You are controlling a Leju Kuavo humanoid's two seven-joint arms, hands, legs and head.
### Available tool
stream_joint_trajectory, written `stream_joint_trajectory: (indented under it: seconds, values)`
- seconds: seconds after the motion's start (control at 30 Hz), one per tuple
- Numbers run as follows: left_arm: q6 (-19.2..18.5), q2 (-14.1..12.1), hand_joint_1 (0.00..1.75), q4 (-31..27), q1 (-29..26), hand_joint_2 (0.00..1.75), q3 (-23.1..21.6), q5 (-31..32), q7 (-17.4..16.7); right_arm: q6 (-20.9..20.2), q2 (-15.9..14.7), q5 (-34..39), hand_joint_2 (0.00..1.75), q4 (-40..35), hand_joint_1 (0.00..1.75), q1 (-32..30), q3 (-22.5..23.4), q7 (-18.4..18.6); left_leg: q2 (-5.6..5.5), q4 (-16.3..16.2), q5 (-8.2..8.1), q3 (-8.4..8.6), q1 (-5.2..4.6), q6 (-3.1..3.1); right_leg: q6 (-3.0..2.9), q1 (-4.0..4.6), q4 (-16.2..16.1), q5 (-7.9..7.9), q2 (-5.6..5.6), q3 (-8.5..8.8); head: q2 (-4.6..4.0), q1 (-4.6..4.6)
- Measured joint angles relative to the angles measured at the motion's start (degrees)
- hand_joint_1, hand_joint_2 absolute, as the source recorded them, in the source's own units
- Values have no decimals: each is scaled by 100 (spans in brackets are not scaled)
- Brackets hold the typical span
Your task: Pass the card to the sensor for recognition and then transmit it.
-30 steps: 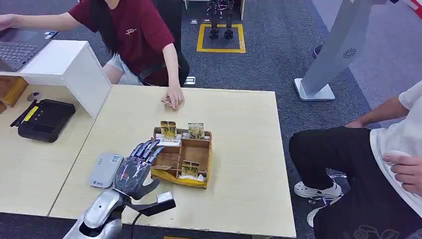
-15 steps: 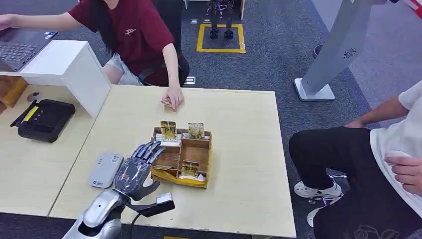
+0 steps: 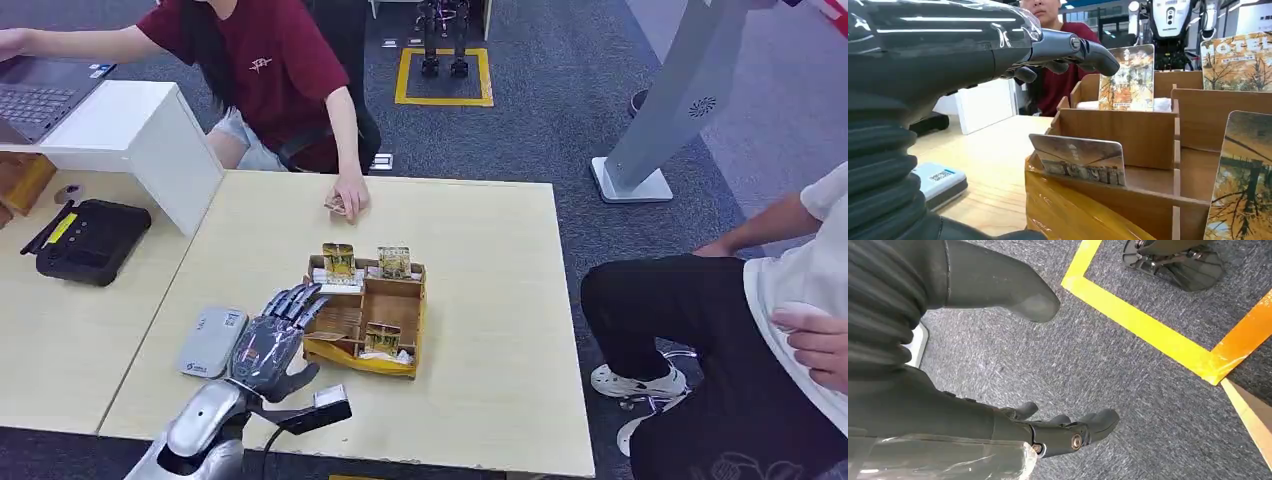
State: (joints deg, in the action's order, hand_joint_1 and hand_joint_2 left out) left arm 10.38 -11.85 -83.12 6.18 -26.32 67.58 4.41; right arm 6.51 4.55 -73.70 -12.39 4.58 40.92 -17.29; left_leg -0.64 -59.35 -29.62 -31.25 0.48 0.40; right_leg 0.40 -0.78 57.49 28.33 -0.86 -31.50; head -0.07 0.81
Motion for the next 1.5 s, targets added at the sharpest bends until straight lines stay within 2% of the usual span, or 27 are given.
stream_joint_trajectory:
  seconds: [0.47, 1.5]
  values:
    - [105, 2, 0, -2, 14, 175, 26, 15, 31, 2, 0, -7, 175, 0, 0, 0, 0, 7, 0, 0, 0, 0, 0, 0, 0, 0, 0, 0, 0, 0, 0, 0]
    - [81, 4, 0, -7, 19, 175, 72, 52, 22, 2, 0, -11, 175, 0, 0, -2, 0, 26, 0, 0, 0, 0, 0, 0, 0, 0, 0, 0, 0, -1, 0, 0]
